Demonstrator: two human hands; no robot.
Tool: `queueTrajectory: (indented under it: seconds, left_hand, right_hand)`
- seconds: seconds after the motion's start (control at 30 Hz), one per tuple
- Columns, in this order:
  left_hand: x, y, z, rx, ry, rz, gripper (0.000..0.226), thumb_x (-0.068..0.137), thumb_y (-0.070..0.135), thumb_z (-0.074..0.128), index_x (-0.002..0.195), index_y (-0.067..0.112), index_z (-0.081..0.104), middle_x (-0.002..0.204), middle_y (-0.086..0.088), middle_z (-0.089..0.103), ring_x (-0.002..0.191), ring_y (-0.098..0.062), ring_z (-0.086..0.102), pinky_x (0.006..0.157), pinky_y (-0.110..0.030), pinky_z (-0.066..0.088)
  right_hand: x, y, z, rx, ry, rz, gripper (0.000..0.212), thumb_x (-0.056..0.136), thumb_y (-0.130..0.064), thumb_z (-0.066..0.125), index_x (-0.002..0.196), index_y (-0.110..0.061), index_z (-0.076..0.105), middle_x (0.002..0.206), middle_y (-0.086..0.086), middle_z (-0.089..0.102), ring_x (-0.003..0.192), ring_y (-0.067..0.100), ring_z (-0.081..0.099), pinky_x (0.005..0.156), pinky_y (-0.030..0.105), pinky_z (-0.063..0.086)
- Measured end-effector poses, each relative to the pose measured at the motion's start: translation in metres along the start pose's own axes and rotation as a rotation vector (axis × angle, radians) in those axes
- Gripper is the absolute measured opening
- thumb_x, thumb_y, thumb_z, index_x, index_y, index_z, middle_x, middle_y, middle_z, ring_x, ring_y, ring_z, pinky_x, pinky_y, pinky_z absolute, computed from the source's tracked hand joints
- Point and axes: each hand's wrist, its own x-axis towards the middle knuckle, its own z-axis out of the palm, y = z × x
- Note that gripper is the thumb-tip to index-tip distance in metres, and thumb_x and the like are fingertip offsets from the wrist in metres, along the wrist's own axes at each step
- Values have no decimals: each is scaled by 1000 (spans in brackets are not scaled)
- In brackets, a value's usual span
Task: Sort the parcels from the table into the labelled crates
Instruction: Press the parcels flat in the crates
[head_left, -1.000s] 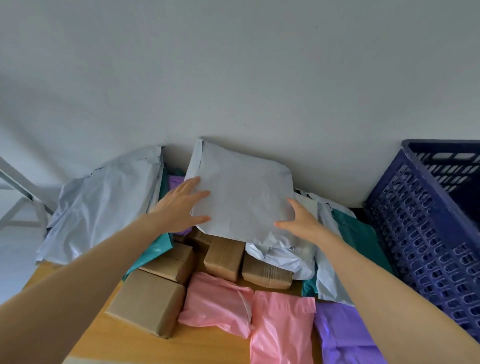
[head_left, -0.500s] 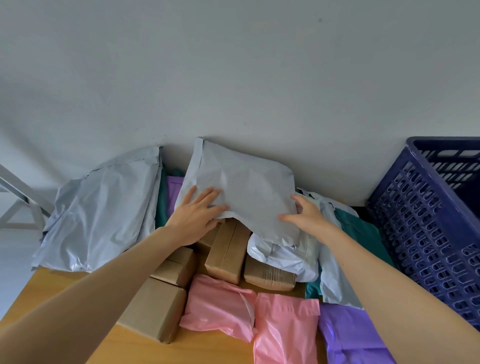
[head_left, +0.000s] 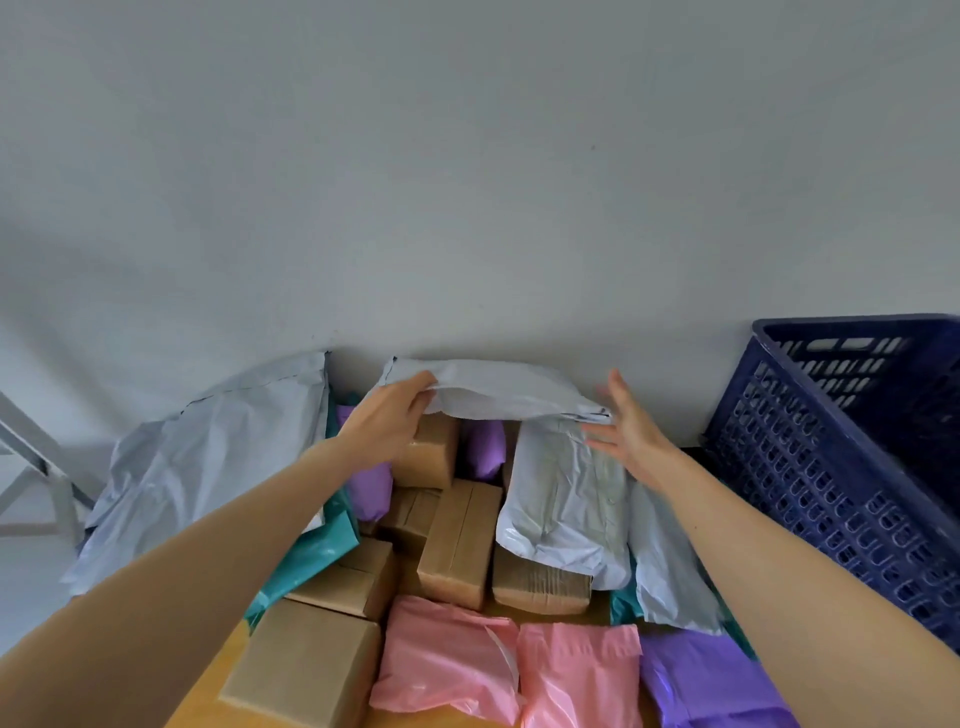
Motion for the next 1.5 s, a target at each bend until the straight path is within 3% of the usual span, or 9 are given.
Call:
queueTrajectory:
  seconds: [0.13,0.33,0.5,0.67,0.77,0.9,1.03,1.27,1.5]
  left_hand:
    - [10,14,-24,-142,90,-86,18,101,19,35,93,9,48,66,1,51,64,-23,49,62,-36,39]
    - [26,31,-52,-326,215,-90,23,100,15,37,80,13,49,66,5,47,64,-12,40,60,-28,34]
    - [30,40,-70,-492,259,-100,27,101,24,39,78,12,40,65,8,39,56,-7,34,46,-15,34]
    - [30,49,-88,-556,237,-143,28,101,33,38,78,19,44,53,15,41,36,-2,39,31,-21,32]
    - [31,51,-98,-529,245,-148,27,101,33,39,89,11,49,63,7,44,43,-5,43,31,-21,33]
    - [37,49,-109,-375,255,-75,27,102,25,38,82,14,51,67,3,48,60,-15,44,49,-24,38]
    - [49,49,-120,-121,202,-10,21,101,21,37,90,15,55,83,-5,62,80,-27,55,74,-38,43]
    - [57,60,-118,229,36,111,23,101,21,34,101,18,57,93,-6,64,85,-30,57,72,-38,44]
    - [61,66,-117,288,-2,121,24,101,24,33,100,21,57,96,-4,64,90,-30,57,69,-34,40]
  right_hand:
    - [-9,-19,2,70,-23,-30,57,101,-53,23,149,-22,30,150,10,40,131,32,46,109,43,36]
    - [-20,-32,20,-112,-136,-71,49,103,-21,43,149,-27,29,152,0,37,135,25,42,111,41,35]
    - [-27,-39,33,-153,-129,-139,59,94,-26,60,147,-31,34,152,4,36,134,20,43,108,39,40]
    - [-28,-52,36,-139,-57,-216,78,86,-35,71,149,-37,25,155,5,29,136,20,39,96,33,43]
    - [-25,-60,36,-158,9,-279,87,84,-32,74,151,-33,19,155,6,28,136,21,39,96,32,41]
    - [-27,-73,46,-338,290,-541,98,78,-28,80,150,-14,16,153,10,24,140,24,29,110,37,34]
    - [-39,-100,58,-779,471,-955,104,74,-36,81,151,-14,15,157,16,7,143,31,19,108,46,32]
    - [-57,-143,91,-1173,342,-1276,50,85,-22,71,132,-13,55,151,15,32,134,34,37,113,49,26]
    - [-61,-159,105,-1152,40,-1082,20,97,-15,54,111,-14,67,134,-2,52,115,17,54,86,32,45]
